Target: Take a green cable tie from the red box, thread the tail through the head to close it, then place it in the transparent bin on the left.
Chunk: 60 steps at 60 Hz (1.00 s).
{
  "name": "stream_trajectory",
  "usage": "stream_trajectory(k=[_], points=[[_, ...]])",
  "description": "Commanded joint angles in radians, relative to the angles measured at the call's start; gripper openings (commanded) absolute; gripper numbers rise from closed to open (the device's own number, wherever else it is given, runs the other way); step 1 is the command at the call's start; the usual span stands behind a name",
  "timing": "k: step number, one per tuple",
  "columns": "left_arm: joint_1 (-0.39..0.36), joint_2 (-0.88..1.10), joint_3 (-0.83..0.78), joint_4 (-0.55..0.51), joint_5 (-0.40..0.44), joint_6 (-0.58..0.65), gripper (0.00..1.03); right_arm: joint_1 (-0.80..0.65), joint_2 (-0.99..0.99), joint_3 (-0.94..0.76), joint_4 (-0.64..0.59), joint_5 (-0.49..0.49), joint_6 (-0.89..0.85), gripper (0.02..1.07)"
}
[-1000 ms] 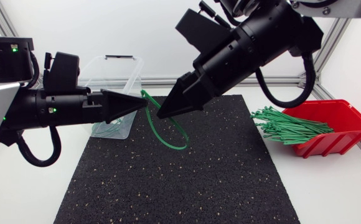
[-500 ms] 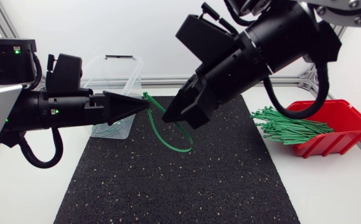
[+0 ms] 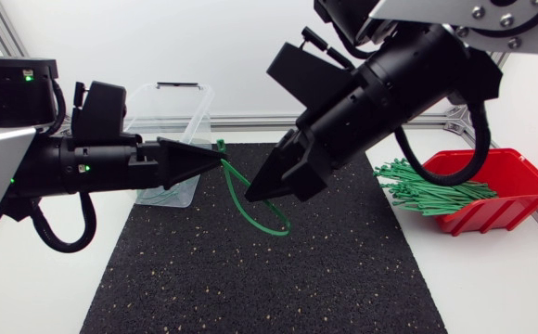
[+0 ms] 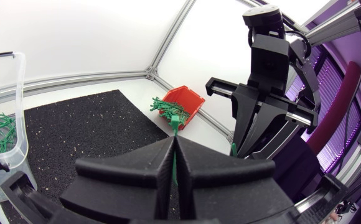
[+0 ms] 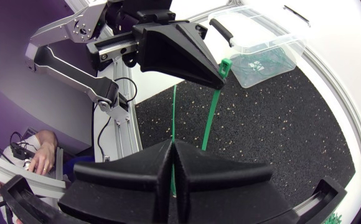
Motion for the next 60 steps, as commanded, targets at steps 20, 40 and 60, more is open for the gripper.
stream_trajectory(k=[20, 40, 60], points=[[-0.034, -0.016, -0.066, 0.064, -0.052, 0.008, 0.03, -0.116, 0.122, 0.077, -0.161, -0.143, 0.073, 0.07], [-0.043, -0.027, -0.085, 0.09, -0.069, 0.017, 0.03, -0.084, 0.192, 0.178, -0.224, -0.12, 0.161, 0.07], [-0.097, -0.08, -0.135, 0.128, -0.138, 0.017, 0.03, -0.072, 0.232, 0.235, -0.296, -0.184, 0.153, 0.07]])
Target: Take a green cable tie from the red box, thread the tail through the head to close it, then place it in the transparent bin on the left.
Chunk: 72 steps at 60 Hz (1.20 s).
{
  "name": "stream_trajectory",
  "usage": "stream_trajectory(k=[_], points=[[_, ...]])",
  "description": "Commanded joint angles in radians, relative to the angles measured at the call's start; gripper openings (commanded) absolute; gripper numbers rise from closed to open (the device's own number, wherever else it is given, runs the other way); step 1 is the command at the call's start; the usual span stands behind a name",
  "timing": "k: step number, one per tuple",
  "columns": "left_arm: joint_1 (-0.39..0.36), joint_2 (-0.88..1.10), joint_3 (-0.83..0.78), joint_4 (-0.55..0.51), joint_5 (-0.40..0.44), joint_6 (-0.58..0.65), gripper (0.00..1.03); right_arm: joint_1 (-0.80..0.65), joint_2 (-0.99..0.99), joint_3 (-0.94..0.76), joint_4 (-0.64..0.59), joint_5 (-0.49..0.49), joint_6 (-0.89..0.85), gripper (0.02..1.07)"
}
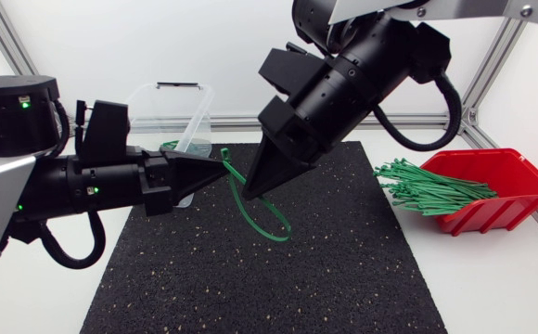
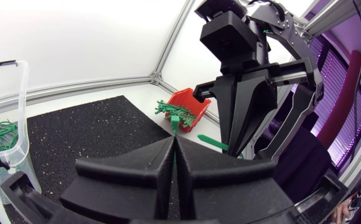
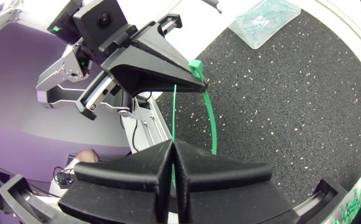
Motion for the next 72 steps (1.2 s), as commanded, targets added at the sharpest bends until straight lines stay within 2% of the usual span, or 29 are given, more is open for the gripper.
stream_trajectory(k=[1, 30, 72], points=[[-0.025, -0.029, -0.046, 0.026, -0.021, 0.009, 0.03, -0.002, 0.018, 0.018, -0.026, -0.01, 0.013, 0.07], [-0.054, -0.075, -0.129, 0.155, -0.122, 0.007, 0.03, -0.014, 0.035, -0.019, -0.024, -0.049, 0.013, 0.07], [-0.106, -0.121, -0.177, 0.196, -0.177, 0.0, 0.03, -0.027, 0.046, -0.016, -0.021, -0.069, 0.013, 0.07]])
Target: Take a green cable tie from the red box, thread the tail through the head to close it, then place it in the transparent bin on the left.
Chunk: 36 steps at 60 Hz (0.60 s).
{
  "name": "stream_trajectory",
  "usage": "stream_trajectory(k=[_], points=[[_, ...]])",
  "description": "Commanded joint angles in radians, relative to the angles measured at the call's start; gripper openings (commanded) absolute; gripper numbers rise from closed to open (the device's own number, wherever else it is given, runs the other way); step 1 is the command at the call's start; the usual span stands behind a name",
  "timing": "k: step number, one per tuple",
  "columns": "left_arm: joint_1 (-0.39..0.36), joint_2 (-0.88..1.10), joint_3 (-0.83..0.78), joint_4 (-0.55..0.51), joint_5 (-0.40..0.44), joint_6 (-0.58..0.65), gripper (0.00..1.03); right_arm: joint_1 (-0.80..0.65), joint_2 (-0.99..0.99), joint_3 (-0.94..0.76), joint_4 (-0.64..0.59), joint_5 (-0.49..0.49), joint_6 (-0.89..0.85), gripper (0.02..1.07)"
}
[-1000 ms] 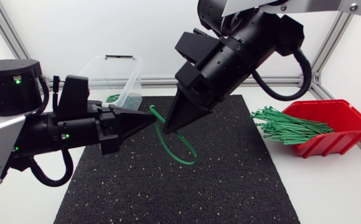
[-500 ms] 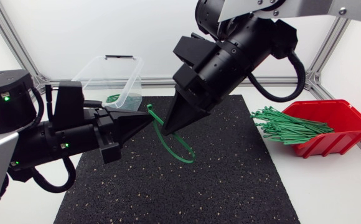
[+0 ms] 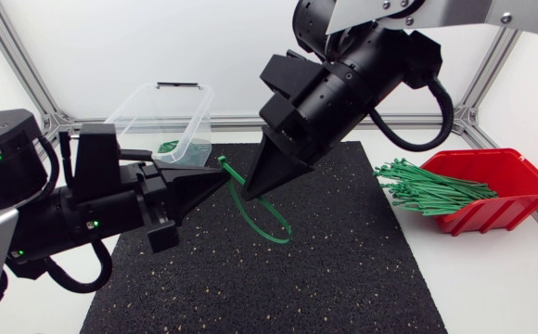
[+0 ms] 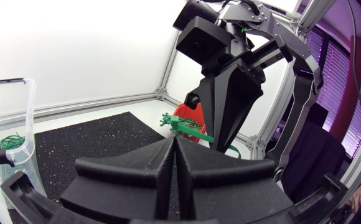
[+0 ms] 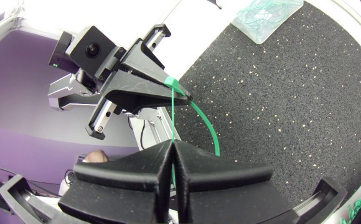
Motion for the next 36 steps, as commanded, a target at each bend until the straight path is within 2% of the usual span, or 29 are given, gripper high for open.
stream_trajectory(k=[1, 29, 36], points=[[-0.01, -0.015, -0.033, 0.017, -0.004, 0.0, 0.03, -0.006, 0.019, -0.015, -0.012, -0.009, 0.014, 0.07], [-0.019, -0.018, -0.045, 0.028, -0.024, -0.003, 0.03, -0.008, 0.009, -0.019, -0.014, -0.011, 0.012, 0.07], [0.012, 0.01, -0.016, 0.025, 0.033, -0.008, 0.03, -0.014, 0.008, -0.023, -0.017, -0.012, 0.012, 0.07]])
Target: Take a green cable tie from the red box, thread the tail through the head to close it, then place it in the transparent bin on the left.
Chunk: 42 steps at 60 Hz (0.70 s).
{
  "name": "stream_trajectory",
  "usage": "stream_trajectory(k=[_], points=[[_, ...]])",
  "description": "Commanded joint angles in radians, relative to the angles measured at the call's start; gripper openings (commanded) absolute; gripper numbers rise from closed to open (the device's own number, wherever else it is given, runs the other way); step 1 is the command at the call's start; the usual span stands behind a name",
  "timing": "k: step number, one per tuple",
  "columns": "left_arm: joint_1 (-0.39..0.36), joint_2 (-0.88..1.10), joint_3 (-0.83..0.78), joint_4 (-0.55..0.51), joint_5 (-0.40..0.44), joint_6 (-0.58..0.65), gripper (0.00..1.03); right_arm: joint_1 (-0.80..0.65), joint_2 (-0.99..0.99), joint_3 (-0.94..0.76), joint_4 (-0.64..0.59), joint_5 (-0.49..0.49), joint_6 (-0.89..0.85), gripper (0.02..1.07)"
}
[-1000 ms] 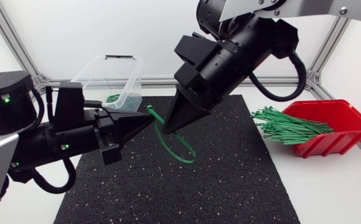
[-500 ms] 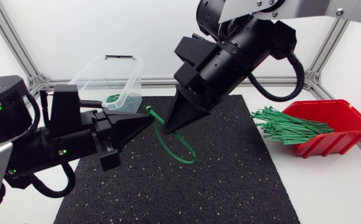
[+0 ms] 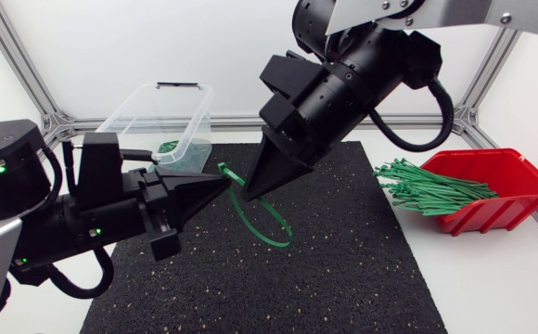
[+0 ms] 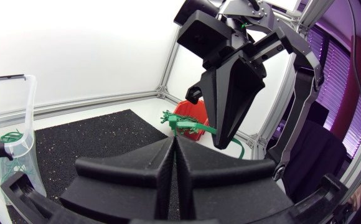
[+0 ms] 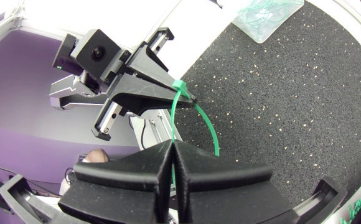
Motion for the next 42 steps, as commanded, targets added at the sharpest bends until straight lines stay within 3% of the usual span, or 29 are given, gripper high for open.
stream_trajectory(k=[1, 25, 42], points=[[0.023, 0.02, 0.017, 0.01, 0.046, -0.011, 0.03, -0.015, 0.008, -0.023, -0.014, -0.01, 0.012, 0.07], [0.031, 0.052, 0.04, 0.024, 0.071, -0.015, 0.03, -0.011, 0.023, 0.02, -0.069, -0.07, 0.017, 0.07], [0.043, 0.058, 0.046, 0.03, 0.103, -0.015, 0.03, -0.015, 0.032, 0.038, -0.095, -0.064, 0.149, 0.07]])
